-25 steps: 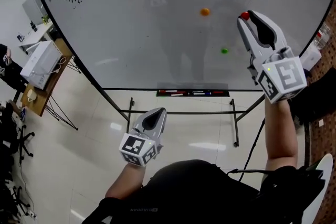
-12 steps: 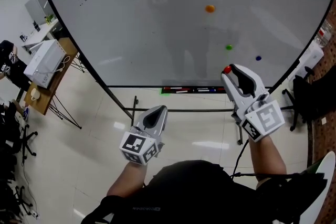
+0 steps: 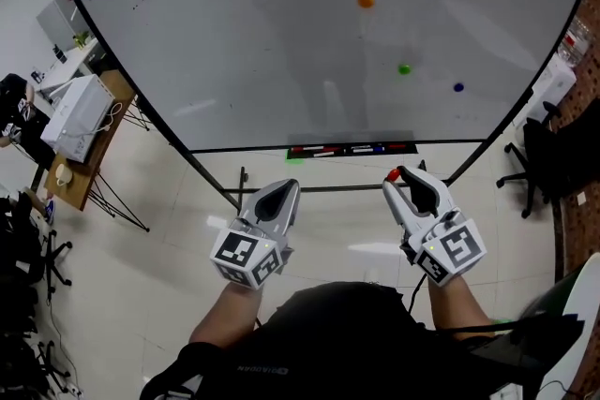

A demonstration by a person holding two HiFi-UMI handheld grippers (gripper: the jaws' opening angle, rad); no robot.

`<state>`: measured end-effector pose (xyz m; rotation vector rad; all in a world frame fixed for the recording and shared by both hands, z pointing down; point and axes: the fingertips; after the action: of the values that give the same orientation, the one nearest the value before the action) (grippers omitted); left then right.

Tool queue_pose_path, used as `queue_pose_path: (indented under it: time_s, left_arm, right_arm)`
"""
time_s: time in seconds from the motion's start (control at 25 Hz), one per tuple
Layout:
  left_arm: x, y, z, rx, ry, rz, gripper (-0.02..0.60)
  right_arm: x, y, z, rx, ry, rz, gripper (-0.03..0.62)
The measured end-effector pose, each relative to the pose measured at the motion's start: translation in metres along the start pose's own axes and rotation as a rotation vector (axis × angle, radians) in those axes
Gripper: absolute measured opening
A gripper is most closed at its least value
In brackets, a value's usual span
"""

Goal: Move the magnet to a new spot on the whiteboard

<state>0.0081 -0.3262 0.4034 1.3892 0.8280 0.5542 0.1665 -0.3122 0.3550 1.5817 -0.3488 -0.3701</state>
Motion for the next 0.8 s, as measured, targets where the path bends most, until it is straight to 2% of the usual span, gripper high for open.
queue_pose_path:
  time_s: [0.32, 0.52, 0.8]
  left_arm:
    - [0.008, 0.0, 0.003, 0.001, 0.043, -0.005, 0.017]
    - [0.011, 0.001, 0.002, -0.005, 0.059, 0.005, 0.017]
    - [0.009, 0.003, -0.007, -0.019, 0.039, 0.024, 0.017]
  right_arm:
    - [-0.014, 0.05, -0.021, -0.085, 0.028, 0.037, 0.106]
    - [-0.023, 0.06, -0.026, -0.104, 0.03, 0.048, 0.106]
    - [-0.031, 0.063, -0.023, -0.113, 0.018, 0.057, 0.106]
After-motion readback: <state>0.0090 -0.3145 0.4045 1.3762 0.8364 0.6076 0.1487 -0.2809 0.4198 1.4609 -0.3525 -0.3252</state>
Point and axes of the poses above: the fingertips, and each gripper's own axes: z forward along the fingers, x to its right, y out of its underside, and after that the axes turned 13 degrees about y, right-handed
